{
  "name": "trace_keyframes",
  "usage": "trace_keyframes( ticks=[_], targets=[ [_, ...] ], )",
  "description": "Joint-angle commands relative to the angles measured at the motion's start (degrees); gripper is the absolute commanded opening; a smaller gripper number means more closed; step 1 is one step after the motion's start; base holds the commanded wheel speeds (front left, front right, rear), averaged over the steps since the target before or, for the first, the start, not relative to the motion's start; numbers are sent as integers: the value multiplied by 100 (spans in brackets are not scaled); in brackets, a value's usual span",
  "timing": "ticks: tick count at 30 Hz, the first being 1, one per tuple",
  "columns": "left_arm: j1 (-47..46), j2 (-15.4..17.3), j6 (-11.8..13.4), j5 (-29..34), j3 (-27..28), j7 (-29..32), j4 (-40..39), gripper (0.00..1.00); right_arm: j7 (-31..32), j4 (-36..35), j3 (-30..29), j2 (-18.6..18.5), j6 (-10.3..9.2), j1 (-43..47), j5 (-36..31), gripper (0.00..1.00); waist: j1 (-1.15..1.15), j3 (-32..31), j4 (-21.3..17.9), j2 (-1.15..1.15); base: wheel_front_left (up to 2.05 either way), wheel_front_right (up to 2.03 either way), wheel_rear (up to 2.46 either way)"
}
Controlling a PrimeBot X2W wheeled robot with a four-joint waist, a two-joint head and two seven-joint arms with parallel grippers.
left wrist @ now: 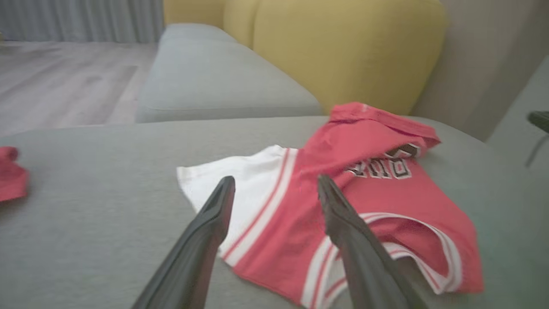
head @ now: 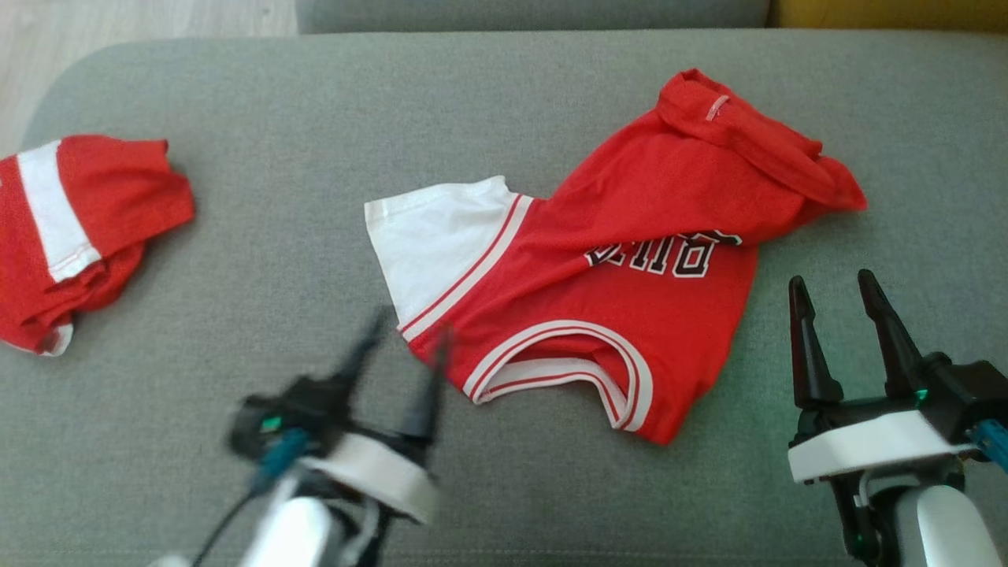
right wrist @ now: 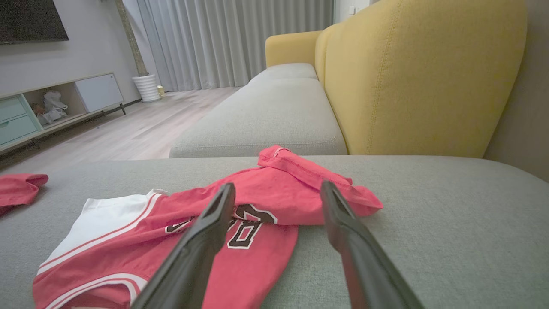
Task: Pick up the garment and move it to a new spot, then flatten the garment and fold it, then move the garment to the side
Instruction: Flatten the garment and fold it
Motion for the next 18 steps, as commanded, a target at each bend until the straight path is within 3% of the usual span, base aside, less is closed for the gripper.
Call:
trace_keyframes(
  ticks=[1,7,12,18],
  targets=[
    [-387,-38,-174,2,-95,109,-160,100,22,-229,132,-18,42,-103,16,100,0,92,-48,0,0,0,0],
    [-788,-174,-594,-248,-1192,615,302,100,22,-221,191,-17,42,-247,52,100,0,360,-345,0,0,0,0],
    [-1128,-212,-680,-644,-1908,846,762,100,-8,-204,261,-17,42,-374,90,100,0,611,-643,0,0,0,0],
    [-1464,-224,-694,-1056,-2234,817,1310,100,-83,-163,279,-16,42,-461,165,100,0,795,-880,0,0,0,0]
  ],
)
